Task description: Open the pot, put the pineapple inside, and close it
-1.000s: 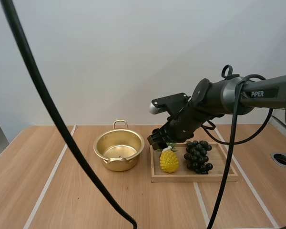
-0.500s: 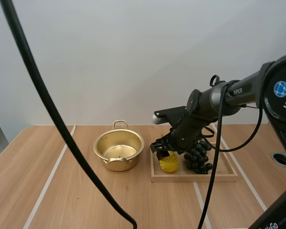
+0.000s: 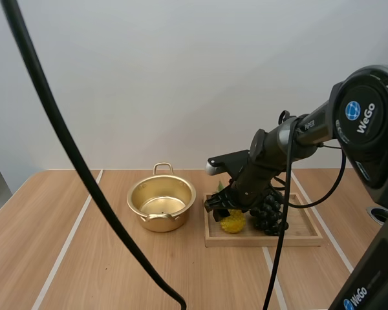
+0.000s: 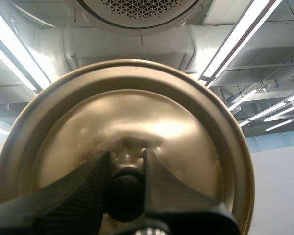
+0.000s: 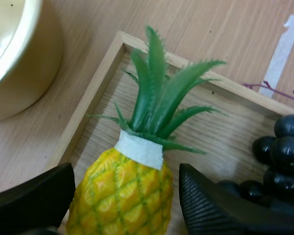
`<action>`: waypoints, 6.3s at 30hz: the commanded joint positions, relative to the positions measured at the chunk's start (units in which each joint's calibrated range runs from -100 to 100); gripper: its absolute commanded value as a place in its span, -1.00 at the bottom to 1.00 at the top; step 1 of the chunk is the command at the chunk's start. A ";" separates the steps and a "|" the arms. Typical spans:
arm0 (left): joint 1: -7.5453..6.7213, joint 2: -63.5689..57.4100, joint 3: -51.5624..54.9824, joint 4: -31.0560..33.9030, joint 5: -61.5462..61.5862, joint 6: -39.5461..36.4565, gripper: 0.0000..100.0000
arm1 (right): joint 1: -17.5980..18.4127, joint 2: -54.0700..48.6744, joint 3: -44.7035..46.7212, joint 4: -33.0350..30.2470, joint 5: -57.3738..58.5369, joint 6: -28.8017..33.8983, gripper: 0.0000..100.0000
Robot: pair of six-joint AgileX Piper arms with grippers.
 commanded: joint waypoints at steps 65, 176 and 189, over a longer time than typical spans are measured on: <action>-0.20 -1.53 -0.21 3.35 1.94 1.46 -1.00 | -7.83 -47.20 -12.94 -1.44 -29.32 11.10 -1.00; -0.20 -4.98 -0.21 2.77 7.23 4.78 -1.00 | 14.64 -4.41 -17.51 -14.30 -12.47 -0.89 0.95; -0.20 -1.08 -0.21 3.39 9.33 5.69 -1.00 | 4.81 -22.72 -17.51 -14.30 -3.26 4.96 -1.00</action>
